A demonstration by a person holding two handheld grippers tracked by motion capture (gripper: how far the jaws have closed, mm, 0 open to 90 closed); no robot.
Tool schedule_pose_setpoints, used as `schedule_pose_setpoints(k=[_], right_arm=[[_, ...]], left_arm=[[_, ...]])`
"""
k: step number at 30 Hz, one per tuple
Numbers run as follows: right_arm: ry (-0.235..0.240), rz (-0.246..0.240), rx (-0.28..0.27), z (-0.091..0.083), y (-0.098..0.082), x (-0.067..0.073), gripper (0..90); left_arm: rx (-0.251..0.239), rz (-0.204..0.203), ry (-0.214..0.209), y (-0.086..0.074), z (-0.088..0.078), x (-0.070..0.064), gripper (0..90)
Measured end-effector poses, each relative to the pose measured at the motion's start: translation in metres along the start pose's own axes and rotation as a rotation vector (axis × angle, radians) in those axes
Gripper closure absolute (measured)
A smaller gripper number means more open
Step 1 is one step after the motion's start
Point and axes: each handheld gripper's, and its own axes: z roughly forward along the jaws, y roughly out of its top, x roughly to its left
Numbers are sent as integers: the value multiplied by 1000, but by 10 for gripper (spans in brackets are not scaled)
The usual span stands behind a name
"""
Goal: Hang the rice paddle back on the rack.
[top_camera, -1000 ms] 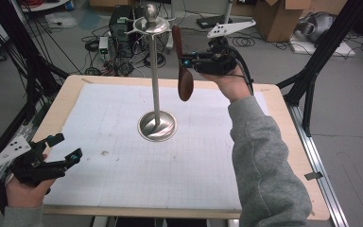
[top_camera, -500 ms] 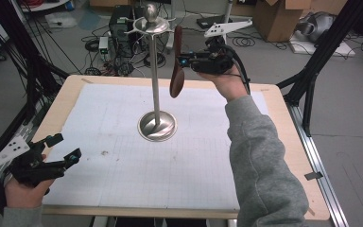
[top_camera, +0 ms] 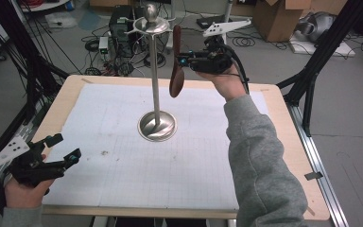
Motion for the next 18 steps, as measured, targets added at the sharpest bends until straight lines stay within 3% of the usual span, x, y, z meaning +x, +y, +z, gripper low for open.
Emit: schedule_pose_setpoints(k=[18], right_arm=[[-8,-6,-3,7,0,1,766]], left_arm=[[-2,1,4,1,-2,0,86]])
